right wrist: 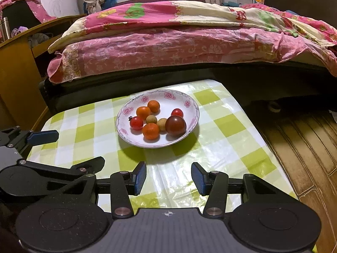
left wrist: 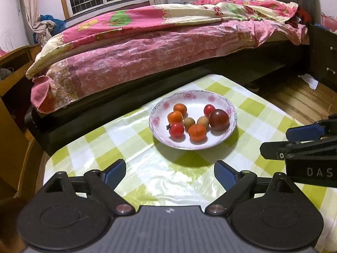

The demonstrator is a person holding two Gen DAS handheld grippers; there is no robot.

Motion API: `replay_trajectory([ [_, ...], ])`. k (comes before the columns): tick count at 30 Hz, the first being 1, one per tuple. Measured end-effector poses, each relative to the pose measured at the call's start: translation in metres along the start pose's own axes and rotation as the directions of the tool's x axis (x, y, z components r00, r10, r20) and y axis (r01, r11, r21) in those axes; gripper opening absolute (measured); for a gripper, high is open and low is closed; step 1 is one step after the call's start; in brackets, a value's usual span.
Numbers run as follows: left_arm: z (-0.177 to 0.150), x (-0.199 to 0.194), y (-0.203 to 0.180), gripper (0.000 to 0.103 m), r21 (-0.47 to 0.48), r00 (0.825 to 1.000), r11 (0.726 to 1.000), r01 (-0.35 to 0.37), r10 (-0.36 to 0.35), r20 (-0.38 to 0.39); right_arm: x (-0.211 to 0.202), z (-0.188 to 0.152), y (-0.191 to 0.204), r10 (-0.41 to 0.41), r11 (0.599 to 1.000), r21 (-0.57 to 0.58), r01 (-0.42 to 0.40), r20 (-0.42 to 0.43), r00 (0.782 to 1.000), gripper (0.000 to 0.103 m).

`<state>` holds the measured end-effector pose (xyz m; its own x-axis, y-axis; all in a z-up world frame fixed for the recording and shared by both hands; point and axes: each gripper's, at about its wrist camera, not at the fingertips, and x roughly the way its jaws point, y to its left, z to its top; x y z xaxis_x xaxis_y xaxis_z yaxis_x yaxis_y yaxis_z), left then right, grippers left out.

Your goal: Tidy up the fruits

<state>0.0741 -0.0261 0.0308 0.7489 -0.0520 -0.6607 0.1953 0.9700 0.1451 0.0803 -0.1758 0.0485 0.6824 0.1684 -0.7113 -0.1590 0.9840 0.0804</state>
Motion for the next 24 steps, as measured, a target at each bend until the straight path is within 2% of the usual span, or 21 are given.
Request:
replay_trajectory([
  [24,-0.030,-0.027,-0.001,0.100,-0.047,1.000,0.999,0.011,-0.012,-0.023,-0.024,-0.029,0.013,-0.036,0.999,-0.035,0.036,-0.021,0.999,0.046],
])
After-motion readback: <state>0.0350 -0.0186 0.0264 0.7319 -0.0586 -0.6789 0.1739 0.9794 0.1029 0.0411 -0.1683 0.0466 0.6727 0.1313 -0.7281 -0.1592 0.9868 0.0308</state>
